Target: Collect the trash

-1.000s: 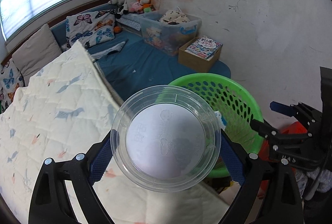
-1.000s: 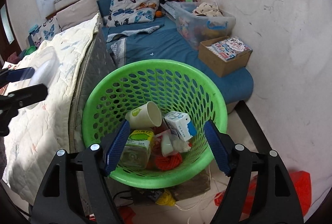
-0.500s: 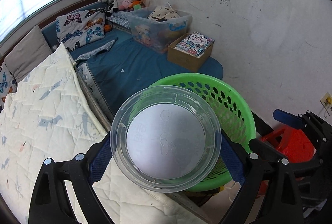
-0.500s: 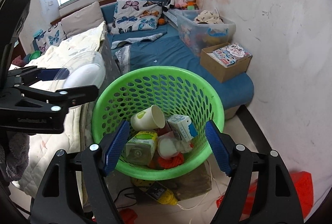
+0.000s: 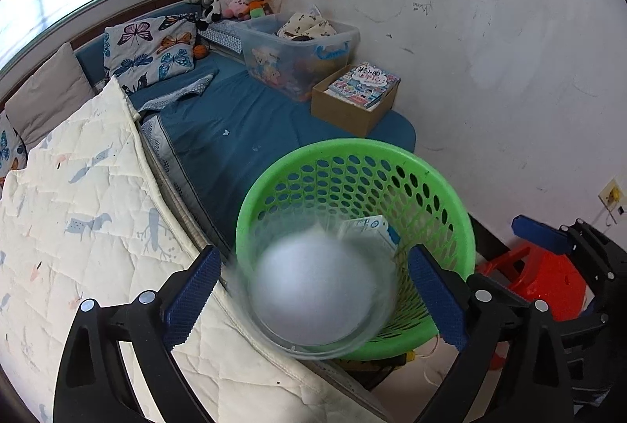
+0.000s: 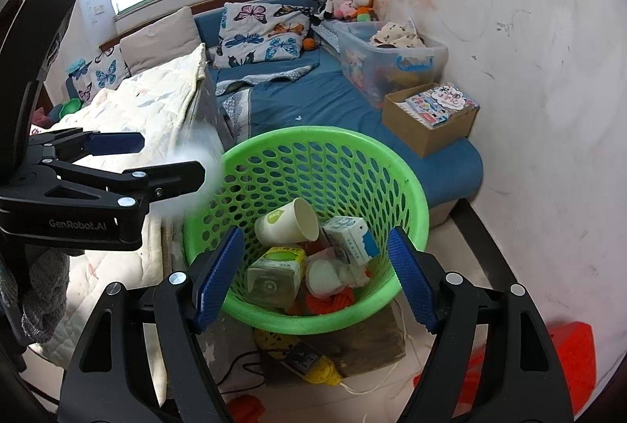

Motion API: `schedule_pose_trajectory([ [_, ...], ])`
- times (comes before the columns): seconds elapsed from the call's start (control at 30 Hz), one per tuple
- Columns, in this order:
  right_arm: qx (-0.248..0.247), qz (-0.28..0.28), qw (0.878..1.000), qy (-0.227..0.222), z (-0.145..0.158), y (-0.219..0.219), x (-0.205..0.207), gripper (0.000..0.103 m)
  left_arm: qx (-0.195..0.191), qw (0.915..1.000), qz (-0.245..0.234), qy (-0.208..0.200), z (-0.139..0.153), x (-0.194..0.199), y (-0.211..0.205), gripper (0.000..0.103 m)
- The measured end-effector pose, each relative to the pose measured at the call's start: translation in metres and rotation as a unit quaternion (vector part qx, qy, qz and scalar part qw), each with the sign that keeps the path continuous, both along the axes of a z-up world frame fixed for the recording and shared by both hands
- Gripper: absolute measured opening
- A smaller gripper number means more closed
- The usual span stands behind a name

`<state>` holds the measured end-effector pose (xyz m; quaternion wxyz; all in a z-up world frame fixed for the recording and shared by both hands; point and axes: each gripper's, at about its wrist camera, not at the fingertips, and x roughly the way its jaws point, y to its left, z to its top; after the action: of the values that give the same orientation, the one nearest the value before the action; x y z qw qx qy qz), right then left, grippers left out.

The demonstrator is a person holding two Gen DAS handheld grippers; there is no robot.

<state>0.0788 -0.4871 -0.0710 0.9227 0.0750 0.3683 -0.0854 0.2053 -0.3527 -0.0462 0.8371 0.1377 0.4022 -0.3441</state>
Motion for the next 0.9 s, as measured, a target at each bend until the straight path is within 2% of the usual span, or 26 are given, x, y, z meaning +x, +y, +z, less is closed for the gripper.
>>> schedule_pose_trajectory([
  [0.23,-0.002,0.003,1.0,-0.003,0.002,0.006,-0.005,0.076,-0.006,0.9999,0.0,-0.014,0.008,-0.009,0.009,0.093],
  [0.47,0.001,0.013,1.0,-0.01,0.009,0.019,-0.007,0.077,-0.013,0.9993,0.02,-0.03,0.02,-0.016,0.039,0.093],
  [0.73,0.008,0.036,0.999,-0.026,0.021,0.048,-0.009,0.08,-0.014,0.9967,0.057,-0.057,0.031,-0.03,0.087,0.093],
  [0.9,-0.009,0.051,0.998,-0.036,0.028,0.072,-0.012,0.084,-0.017,0.9933,0.087,-0.074,0.04,-0.039,0.121,0.094],
])
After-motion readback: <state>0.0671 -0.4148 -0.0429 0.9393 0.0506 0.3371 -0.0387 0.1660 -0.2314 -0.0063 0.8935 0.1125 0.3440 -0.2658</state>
